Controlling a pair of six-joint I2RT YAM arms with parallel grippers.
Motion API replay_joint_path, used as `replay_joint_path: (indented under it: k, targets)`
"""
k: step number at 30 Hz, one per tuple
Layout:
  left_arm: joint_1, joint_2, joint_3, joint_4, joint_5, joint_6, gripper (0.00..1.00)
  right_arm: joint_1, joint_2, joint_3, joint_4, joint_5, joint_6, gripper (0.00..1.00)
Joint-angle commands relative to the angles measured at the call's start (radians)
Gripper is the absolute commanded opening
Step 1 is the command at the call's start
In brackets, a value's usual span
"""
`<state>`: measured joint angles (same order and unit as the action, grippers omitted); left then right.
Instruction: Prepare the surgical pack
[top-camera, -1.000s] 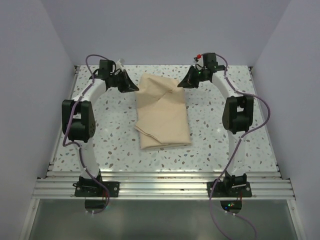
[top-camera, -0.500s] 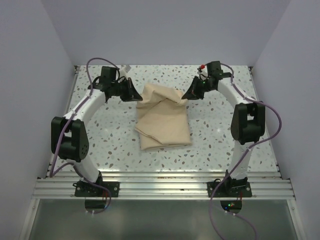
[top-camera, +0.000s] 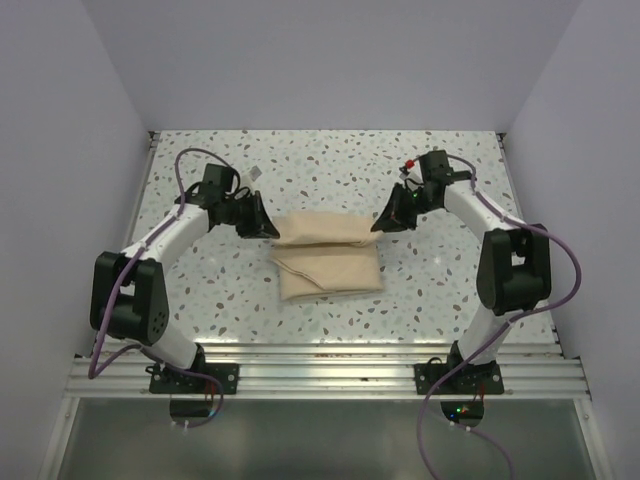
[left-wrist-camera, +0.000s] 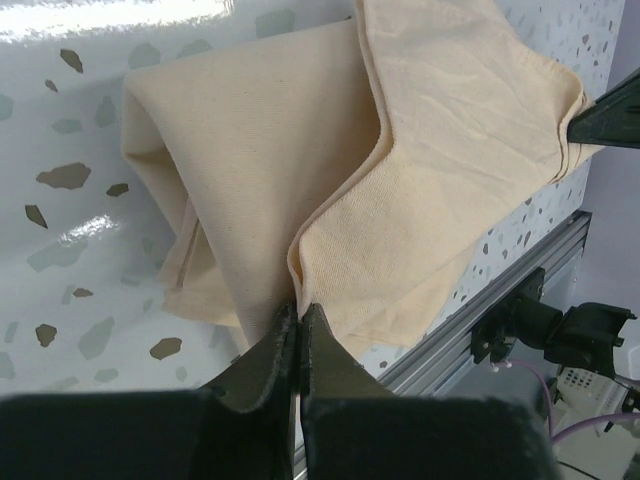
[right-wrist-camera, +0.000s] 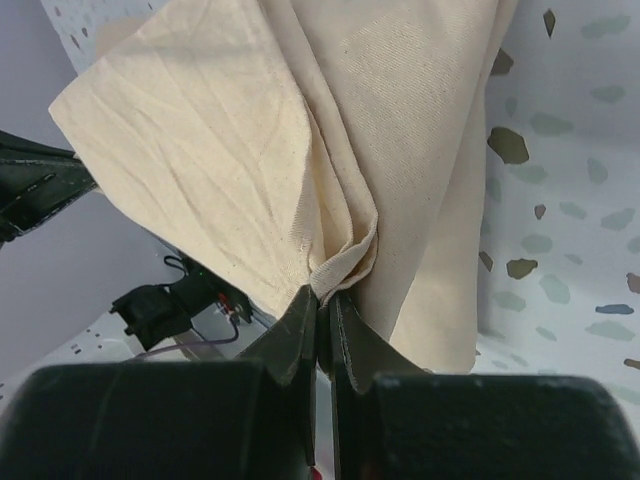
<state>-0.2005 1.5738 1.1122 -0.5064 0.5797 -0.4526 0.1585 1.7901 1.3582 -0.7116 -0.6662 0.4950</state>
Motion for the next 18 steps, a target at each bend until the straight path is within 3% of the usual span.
replay_joint_path:
  k: [1,18]
  targets:
    - [-0.011,-0.050,-0.034,-0.030,-0.011,0.012,0.00,-0.001,-0.077,-0.079,-0.028,0.013,-0.041,0.00]
    - [-0.019,-0.060,-0.153,-0.133,-0.101,0.012,0.00,0.007,-0.158,-0.235,-0.051,-0.012,-0.095,0.00]
